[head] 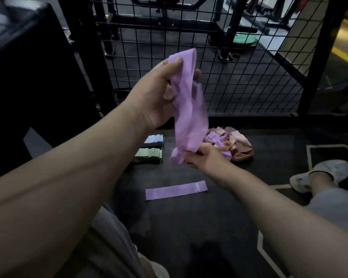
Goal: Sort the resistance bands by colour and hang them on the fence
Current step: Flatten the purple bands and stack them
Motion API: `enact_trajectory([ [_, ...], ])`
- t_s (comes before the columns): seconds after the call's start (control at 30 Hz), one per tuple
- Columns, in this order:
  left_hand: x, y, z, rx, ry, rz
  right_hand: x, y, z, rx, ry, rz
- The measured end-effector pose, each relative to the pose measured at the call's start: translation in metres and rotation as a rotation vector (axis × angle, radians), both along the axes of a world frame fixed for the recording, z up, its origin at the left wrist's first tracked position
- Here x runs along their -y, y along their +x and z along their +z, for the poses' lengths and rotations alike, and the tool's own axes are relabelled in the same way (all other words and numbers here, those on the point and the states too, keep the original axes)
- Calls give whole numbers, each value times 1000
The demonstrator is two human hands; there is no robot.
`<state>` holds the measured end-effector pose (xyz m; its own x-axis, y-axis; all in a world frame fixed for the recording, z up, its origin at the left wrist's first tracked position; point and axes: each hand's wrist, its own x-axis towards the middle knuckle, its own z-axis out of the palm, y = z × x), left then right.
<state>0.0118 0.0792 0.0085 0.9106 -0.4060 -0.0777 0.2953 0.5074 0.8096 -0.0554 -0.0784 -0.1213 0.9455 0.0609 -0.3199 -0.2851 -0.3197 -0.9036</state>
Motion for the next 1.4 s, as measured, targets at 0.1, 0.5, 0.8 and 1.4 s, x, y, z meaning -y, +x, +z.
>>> enact_trajectory([
  [0.1,-11,6,0,-90,-9,125,3,1,5,-106,160,-229],
  [0.5,-3,19,-20,-21,722,218,41,4,59,277,199,-554],
  [0.8,22,0,-34,308,673,-57,36,3,98,424,27,-294],
  [1.4,33,-12,-40,224,412,-129,45,10,122,175,283,-255],
])
